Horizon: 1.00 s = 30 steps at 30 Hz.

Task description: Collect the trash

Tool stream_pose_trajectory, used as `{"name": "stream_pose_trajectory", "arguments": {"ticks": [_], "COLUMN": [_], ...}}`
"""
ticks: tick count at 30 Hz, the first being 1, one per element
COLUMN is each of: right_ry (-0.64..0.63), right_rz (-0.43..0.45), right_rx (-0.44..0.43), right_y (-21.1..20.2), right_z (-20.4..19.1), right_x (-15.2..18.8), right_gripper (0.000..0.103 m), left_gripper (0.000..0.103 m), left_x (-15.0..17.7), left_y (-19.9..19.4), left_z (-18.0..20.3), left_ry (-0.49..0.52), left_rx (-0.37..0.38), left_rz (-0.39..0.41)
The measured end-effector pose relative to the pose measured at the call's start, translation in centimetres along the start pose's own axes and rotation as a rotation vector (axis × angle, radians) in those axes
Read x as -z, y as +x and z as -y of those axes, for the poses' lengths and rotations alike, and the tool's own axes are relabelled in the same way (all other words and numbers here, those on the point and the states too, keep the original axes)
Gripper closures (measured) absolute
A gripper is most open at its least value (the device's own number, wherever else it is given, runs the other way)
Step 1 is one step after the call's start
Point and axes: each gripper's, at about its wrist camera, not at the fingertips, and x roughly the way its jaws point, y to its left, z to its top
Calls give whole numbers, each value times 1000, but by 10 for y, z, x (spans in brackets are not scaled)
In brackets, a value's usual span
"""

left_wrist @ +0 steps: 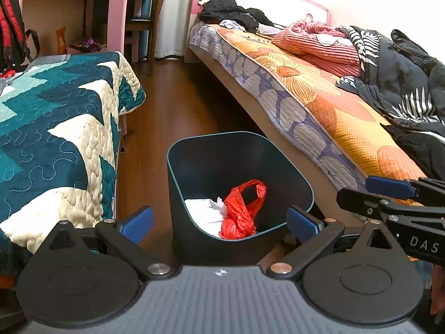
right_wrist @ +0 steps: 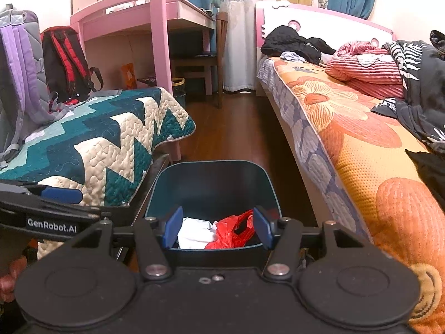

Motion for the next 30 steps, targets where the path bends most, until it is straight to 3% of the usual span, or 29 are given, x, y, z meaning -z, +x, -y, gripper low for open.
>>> {"name": "stream_pose_trajectory", "arguments": {"ticks": [30], "right_ry": [-2], "right_rz": [2], "right_rx": [1], "right_y": [1], "right_z": [-2], "right_x": [1], "right_gripper": [46], "left_gripper": [0], "left_x": [3], "left_y": [5], "left_z": [8], "left_ry": [13], "left_rx": [-9], "left_rz": [-13]}}
